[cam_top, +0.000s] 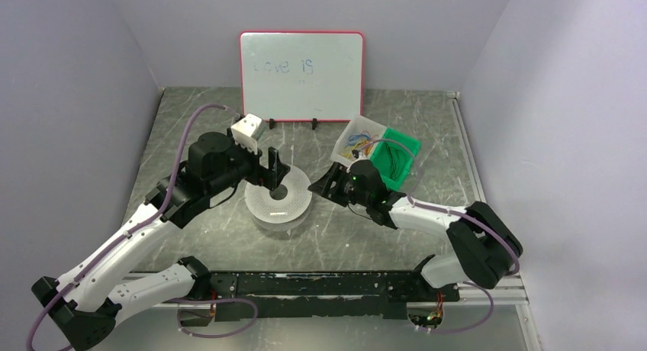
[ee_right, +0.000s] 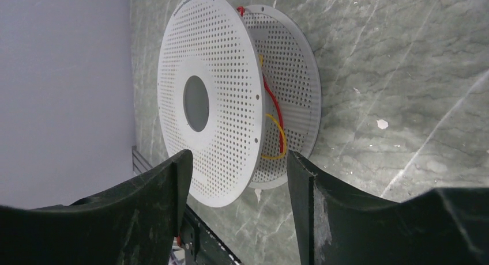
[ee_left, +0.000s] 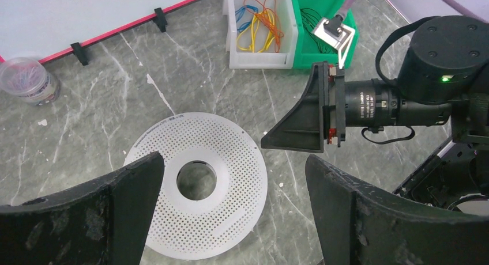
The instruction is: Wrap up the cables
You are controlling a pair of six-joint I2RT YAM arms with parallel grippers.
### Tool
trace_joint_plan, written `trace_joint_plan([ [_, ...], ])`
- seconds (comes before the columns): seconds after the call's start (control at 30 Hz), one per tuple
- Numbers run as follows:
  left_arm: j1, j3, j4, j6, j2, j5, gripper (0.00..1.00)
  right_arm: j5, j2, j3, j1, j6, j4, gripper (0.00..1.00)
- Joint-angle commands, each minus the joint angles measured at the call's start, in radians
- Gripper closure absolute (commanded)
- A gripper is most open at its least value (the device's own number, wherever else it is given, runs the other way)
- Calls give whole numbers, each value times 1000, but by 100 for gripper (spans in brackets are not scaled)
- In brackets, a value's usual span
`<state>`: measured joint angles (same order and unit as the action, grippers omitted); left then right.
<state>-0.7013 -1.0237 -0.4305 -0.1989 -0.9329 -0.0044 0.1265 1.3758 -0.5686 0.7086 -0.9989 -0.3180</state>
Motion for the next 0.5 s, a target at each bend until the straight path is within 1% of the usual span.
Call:
trace_joint_plan([
  [0.0, 3, 5, 27, 7, 15, 8, 4, -7, 53, -6, 14, -28, -98, 37],
  [0.13, 2, 4, 26, 7, 14, 6, 4, 2, 117, -19, 21, -41, -151, 43],
  [0.47, 2, 6, 23, 12, 15, 2, 4, 48, 253, -31, 37, -104, -300, 51],
])
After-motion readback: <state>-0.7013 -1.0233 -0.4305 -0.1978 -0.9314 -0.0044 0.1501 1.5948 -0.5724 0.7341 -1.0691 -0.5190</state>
